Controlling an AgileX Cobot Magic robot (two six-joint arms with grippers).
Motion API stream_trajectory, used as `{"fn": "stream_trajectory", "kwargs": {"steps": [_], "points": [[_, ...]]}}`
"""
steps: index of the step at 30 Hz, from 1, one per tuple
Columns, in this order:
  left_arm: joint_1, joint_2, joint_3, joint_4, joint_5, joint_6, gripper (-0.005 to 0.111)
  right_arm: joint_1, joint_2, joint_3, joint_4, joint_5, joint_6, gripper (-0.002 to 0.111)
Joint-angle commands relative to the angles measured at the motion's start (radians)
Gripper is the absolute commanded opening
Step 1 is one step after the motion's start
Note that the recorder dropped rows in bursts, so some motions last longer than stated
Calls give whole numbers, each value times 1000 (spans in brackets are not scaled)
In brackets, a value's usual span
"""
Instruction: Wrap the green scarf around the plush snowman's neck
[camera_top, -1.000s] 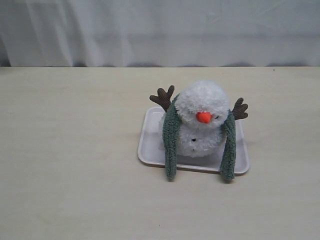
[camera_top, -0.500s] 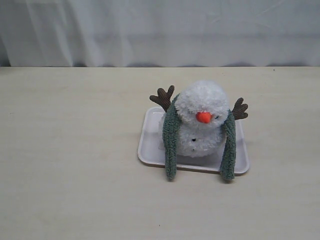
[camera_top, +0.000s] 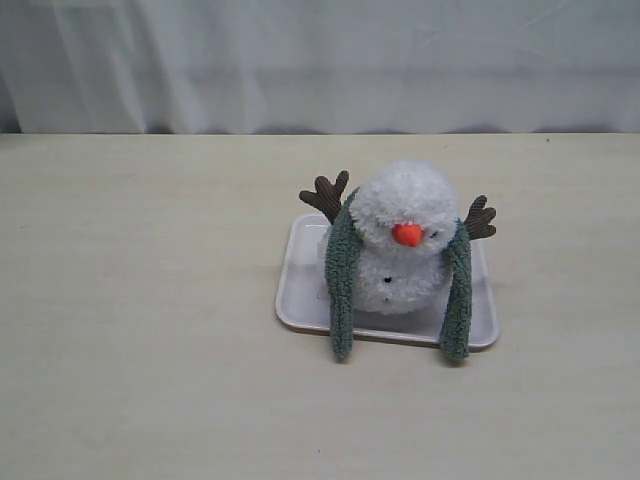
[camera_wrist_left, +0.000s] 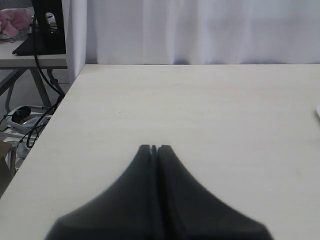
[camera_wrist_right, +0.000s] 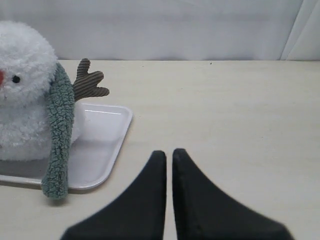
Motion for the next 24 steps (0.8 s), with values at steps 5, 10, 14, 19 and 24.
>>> {"fn": "stream_trajectory", "kwargs": {"steps": [5,10,14,19,24], "points": [[5,-2,3,1,-14,-3,0,-7,-5,3,10,9,-15,4],[5,-2,3,1,-14,-3,0,-7,-5,3,10,9,-15,4],[5,-2,3,1,-14,-3,0,-7,-5,3,10,7,-15,4],[5,-2,3,1,-14,-3,0,-7,-5,3,10,7,-15,4],[-47,-2,3,1,-14,-3,0,-7,-5,3,10,7,-15,4]]}}
